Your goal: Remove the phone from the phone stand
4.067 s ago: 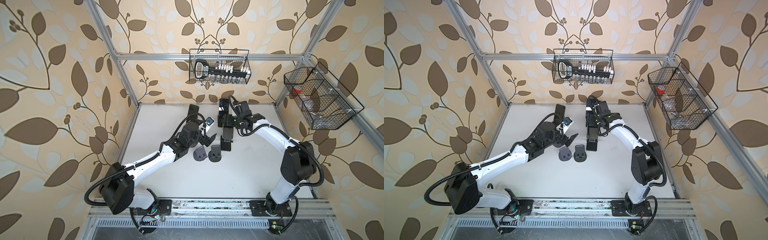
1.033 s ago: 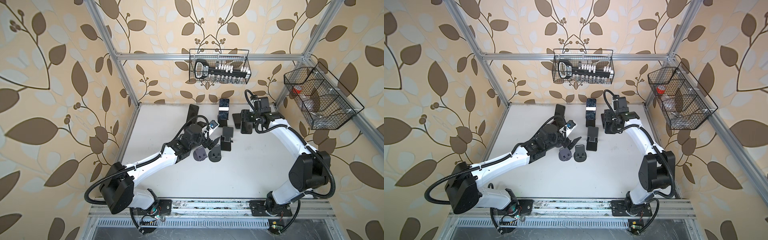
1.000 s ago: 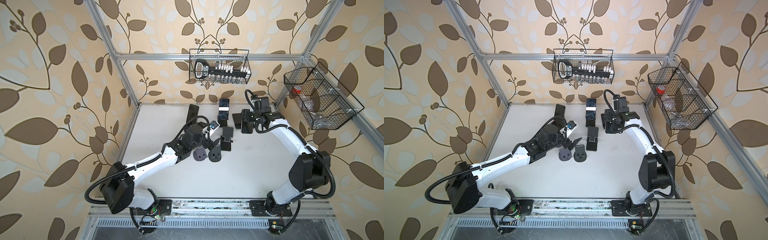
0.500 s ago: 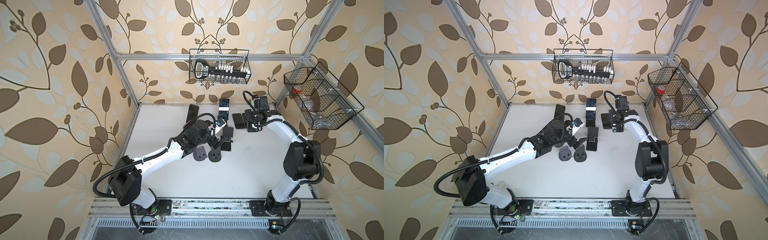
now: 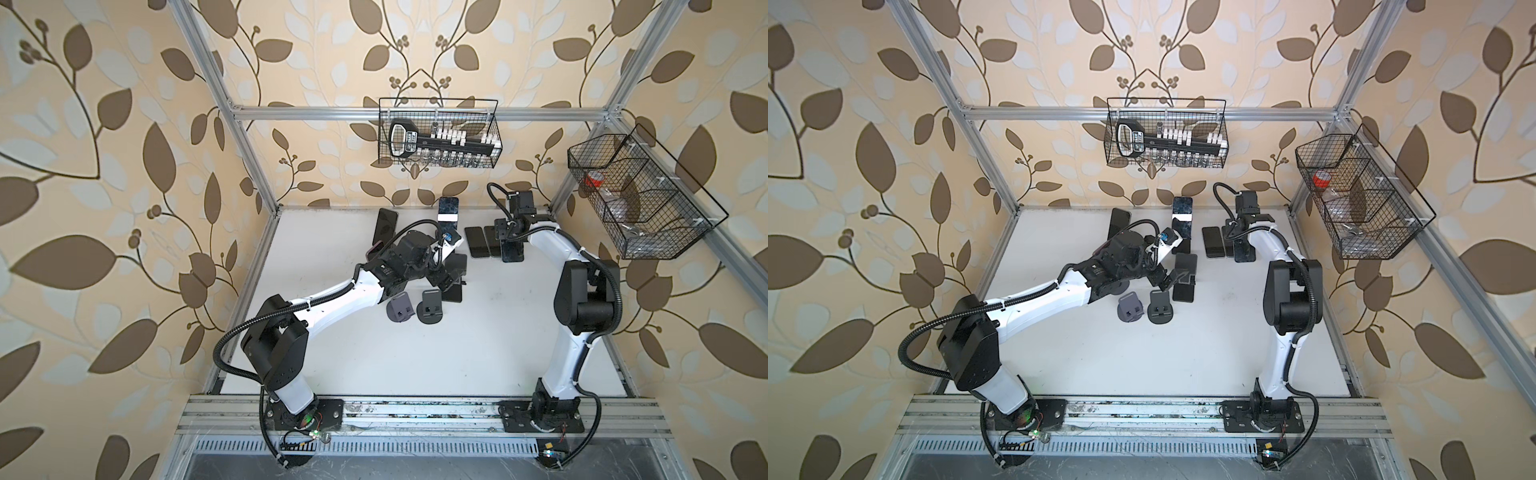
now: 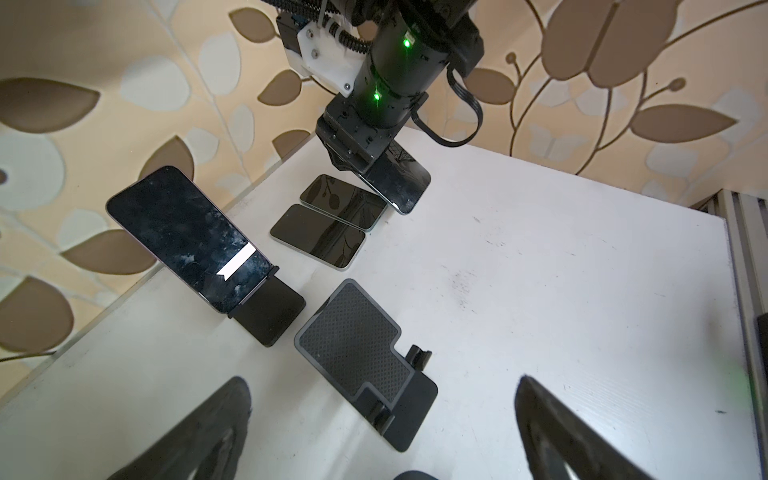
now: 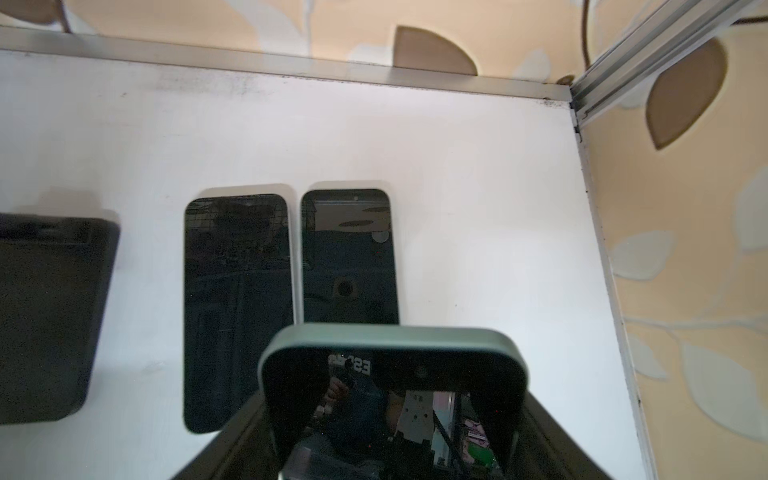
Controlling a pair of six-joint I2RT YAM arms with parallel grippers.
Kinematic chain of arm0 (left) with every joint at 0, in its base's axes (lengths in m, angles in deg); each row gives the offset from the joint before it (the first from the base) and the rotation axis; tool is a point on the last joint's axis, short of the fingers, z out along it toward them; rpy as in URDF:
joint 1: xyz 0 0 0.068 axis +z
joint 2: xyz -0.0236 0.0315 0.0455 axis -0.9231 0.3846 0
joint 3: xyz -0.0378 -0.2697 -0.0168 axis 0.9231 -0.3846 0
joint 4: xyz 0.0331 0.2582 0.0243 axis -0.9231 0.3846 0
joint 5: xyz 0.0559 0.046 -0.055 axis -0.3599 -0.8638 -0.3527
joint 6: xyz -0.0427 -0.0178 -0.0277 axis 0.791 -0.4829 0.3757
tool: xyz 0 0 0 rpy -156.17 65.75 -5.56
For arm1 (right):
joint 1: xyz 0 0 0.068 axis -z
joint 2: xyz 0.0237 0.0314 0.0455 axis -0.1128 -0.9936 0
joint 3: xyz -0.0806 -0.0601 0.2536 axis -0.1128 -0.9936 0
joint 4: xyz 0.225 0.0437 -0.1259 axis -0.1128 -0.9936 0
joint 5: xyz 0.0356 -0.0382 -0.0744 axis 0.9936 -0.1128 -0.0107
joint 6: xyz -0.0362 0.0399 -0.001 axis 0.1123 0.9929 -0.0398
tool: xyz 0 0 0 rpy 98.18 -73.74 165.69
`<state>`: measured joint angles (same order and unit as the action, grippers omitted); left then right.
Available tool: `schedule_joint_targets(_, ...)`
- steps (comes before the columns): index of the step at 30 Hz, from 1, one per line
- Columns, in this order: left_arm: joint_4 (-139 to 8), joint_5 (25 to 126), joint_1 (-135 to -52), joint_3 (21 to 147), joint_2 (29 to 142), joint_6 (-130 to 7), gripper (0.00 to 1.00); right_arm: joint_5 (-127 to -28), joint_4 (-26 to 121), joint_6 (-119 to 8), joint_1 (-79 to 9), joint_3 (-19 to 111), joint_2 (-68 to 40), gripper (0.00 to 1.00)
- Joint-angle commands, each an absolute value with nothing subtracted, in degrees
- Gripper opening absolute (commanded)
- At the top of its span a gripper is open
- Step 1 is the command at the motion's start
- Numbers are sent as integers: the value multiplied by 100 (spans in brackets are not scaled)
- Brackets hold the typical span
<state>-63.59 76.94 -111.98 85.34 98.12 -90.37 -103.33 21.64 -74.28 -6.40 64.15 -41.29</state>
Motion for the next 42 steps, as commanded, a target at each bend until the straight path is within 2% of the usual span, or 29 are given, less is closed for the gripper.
schedule_joint_targets(1,-6486,7889,-11203,8901,9954,-8725,99,-10539,2279,-7632,-596,6786,-4310,61)
schedule_joint_targets(20,-6666,8215,-11256,9520,10576,-8125,97,-10965,2189,-8282,-262,7756,-5422,64)
schedule_joint_targets(35,-6814,8443,-11317,9714,10851,-7795,95,-10522,2168,-8208,-12,8317,-6071,65)
schedule_joint_targets(42,-6865,8482,-11317,9736,10996,-7716,95,-9964,2126,-8102,191,8524,-6207,65)
